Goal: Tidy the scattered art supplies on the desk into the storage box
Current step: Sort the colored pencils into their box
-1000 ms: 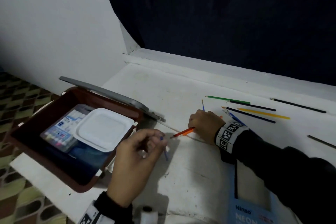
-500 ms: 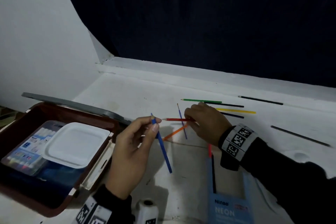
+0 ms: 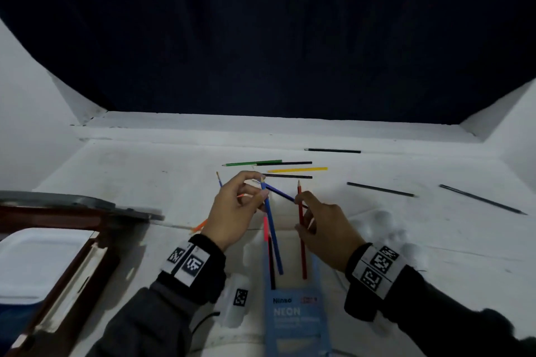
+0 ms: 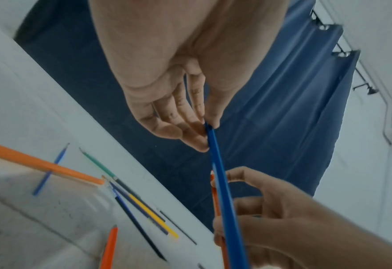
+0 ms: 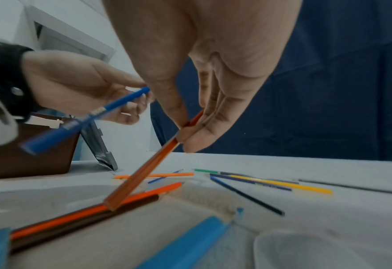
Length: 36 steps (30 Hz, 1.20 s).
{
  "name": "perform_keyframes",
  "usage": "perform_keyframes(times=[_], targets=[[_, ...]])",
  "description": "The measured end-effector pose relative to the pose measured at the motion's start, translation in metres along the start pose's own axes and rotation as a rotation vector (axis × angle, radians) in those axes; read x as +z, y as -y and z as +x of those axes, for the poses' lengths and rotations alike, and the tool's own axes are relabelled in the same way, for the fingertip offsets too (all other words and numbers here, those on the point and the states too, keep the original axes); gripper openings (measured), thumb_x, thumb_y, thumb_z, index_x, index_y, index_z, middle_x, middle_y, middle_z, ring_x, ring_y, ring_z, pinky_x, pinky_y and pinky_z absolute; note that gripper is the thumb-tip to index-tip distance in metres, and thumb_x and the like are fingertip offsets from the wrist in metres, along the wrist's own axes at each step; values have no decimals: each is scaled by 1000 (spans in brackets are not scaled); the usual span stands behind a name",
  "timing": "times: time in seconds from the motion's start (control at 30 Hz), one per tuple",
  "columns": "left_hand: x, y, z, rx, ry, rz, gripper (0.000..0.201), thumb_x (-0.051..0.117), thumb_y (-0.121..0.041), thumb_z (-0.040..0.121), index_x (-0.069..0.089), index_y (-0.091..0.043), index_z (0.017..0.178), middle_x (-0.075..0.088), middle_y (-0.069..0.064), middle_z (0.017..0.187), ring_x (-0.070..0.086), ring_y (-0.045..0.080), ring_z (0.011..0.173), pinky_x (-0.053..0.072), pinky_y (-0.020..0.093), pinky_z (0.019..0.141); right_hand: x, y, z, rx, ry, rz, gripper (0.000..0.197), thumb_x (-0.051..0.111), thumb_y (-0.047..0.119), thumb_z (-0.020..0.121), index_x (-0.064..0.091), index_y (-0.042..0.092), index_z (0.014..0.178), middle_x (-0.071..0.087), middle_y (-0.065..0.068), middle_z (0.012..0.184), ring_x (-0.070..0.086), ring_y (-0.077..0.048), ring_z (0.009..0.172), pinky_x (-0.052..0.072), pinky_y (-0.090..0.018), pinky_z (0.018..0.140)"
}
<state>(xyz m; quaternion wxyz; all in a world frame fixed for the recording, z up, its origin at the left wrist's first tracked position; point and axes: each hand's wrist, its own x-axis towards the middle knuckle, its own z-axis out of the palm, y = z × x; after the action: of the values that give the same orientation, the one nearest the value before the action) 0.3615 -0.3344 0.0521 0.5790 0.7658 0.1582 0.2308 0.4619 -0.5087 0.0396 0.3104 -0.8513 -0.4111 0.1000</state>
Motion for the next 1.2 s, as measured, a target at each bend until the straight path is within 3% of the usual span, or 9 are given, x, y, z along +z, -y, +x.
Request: perform_keyframes(times=[0.13, 0.27, 0.37, 0.5, 0.6, 0.77, 1.0, 1.13, 1.2], targets=[[14, 15, 25, -50, 63, 115, 16, 66, -13, 93, 62, -18, 107, 72, 2, 78, 71, 16, 69, 56, 30, 71, 2, -4, -7, 21, 35, 29, 44, 69, 13, 84, 46, 28, 117, 64, 4, 79, 61, -4, 63, 47, -12, 56], [23, 29, 41, -122, 137, 331, 12, 66, -15, 92, 61, -17, 103, 69, 6, 84, 70, 21, 74, 54, 30, 71, 3, -2, -6, 59, 82, 56, 51, 71, 9, 80, 44, 28, 118, 63, 4, 85, 63, -7, 70, 53, -19, 63], [24, 30, 43, -139, 227, 536, 7, 66, -17, 90, 60, -18, 94, 65, 2, 89, 63, 18, 76, 47, 20, 64, 5, -2, -2, 67, 107, 65, 52, 72, 5, 79, 45, 27, 118, 62, 4, 85, 64, -7, 70, 55, -20, 65], [24, 31, 37, -122, 373, 870, 23, 67, -41, 87, 49, -34, 77, 55, -8, 93, 55, 13, 89, 39, 37, 88, 8, -4, 5, 58, 139, 34, 53, 72, 5, 77, 47, 23, 120, 65, 0, 84, 65, -10, 71, 57, -24, 67], [28, 33, 27, -86, 389, 1065, 23, 63, -55, 87, 55, -33, 89, 53, -7, 100, 52, 13, 99, 30, 43, 92, 10, -7, 12, 78, 167, 20, 53, 72, 6, 75, 46, 18, 119, 66, -4, 84, 65, -16, 74, 58, -32, 69], [27, 28, 6, -18, 454, 1256, 39, 63, -59, 84, 61, -33, 113, 49, -5, 112, 42, 18, 115, 25, 47, 97, 19, -5, 19, 88, 188, -1, 52, 73, 13, 78, 45, 15, 122, 66, -4, 92, 63, -16, 81, 55, -29, 74], [15, 27, -22, 48, 436, 1269, 69, 62, -73, 75, 47, -35, 130, 45, -7, 129, 39, 19, 121, 22, 45, 93, 32, -1, 16, 58, 302, -82, 51, 70, 24, 84, 48, 14, 129, 65, -9, 115, 63, -24, 103, 53, -35, 90], [4, 31, -41, 32, 478, 1199, 67, 56, -71, 81, 43, -37, 137, 44, -14, 136, 38, 14, 125, 22, 42, 92, 37, 2, 11, -19, 326, -128, 40, 67, 20, 85, 53, 10, 122, 67, -9, 106, 64, -25, 99, 53, -37, 86], [-1, 34, -48, 17, 521, 1143, 64, 56, -70, 81, 43, -39, 136, 47, -17, 134, 38, 11, 125, 22, 41, 89, 40, 3, 8, -55, 330, -159, 28, 65, 18, 86, 61, 8, 112, 69, -8, 102, 64, -23, 95, 52, -31, 81]])
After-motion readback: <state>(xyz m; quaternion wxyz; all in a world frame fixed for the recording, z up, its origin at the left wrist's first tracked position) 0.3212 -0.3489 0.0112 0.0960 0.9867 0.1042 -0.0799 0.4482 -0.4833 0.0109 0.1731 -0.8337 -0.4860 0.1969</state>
